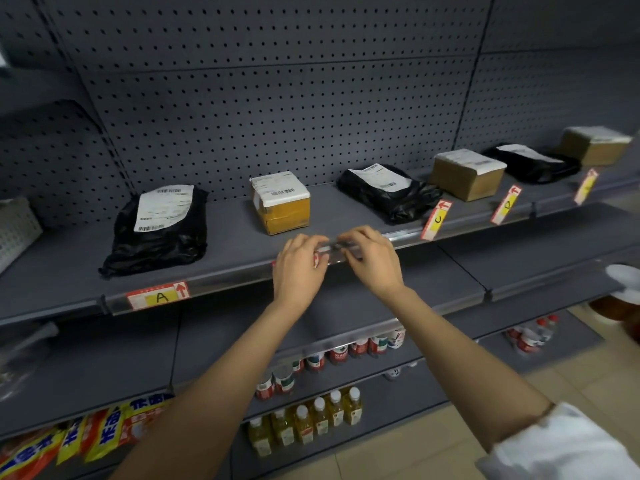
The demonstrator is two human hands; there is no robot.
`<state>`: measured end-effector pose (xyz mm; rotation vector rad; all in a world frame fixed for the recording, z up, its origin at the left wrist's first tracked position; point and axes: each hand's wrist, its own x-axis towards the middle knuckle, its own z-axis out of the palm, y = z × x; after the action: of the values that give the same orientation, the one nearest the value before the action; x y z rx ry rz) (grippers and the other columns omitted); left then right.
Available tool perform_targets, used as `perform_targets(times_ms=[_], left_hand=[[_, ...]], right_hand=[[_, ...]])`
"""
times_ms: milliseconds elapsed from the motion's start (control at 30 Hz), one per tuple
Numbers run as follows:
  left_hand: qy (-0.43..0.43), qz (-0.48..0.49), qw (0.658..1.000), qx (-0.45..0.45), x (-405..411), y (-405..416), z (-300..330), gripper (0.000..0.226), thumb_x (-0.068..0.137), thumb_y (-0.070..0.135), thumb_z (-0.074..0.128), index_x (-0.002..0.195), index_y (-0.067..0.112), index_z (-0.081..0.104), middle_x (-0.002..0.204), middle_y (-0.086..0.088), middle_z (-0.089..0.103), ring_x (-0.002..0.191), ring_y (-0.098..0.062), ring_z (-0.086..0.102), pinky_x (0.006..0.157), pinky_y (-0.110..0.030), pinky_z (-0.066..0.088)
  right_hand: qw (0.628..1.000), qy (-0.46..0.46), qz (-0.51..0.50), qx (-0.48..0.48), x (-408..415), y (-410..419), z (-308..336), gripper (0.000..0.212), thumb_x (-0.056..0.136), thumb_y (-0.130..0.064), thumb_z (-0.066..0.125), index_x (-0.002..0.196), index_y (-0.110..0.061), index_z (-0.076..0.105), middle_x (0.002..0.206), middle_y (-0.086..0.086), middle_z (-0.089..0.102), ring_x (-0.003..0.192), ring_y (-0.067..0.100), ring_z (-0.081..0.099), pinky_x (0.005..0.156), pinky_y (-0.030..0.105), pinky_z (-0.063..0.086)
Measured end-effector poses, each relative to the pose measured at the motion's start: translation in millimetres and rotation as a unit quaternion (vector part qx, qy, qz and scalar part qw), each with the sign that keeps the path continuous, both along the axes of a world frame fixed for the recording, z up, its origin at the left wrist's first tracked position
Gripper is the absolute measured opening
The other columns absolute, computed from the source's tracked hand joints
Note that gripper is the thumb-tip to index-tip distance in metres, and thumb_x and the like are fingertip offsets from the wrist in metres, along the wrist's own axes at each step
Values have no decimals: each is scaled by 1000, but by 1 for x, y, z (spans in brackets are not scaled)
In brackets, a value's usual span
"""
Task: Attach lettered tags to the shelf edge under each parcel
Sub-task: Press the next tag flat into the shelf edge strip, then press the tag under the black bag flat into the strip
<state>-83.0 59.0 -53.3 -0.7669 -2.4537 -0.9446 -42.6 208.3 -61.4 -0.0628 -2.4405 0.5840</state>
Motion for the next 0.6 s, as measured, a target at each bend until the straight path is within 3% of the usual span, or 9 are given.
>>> perform_targets(times_ms=[200,433,500,600], left_hand=[[-19,-29,999,0,9,69,-5,26,82,17,63,108,22,62,103,-4,63,99,-23,56,79,-36,47],[-43,-12,999,10,15,173,-5,26,82,17,63,107,21,62,103,-4,64,101,-23,56,82,-38,48],[-46,1,999,15,15,196,-4,28,81,17,64,109,20,62,105,-5,64,102,-24,56,85,-39,49],[-50,31,998,36,14,223,-3,31,78,17,66,109,20,63,105,-4,64,100,-24,56,84,-41,50]], right_hand=[[999,11,-34,11,10,76,7,27,85,-15,61,111,-19,63,117,5,59,107,27,55,89,40,43],[997,-7,-23,76,2,172,25,38,84,-12,60,121,-21,60,138,3,50,128,25,43,104,38,31],[996,-18,-22,87,-2,198,29,36,84,-14,59,119,-21,61,135,3,52,124,26,45,99,38,34],[998,-8,5,67,-4,228,30,20,85,-14,61,104,-16,66,112,6,59,101,27,54,82,40,45]])
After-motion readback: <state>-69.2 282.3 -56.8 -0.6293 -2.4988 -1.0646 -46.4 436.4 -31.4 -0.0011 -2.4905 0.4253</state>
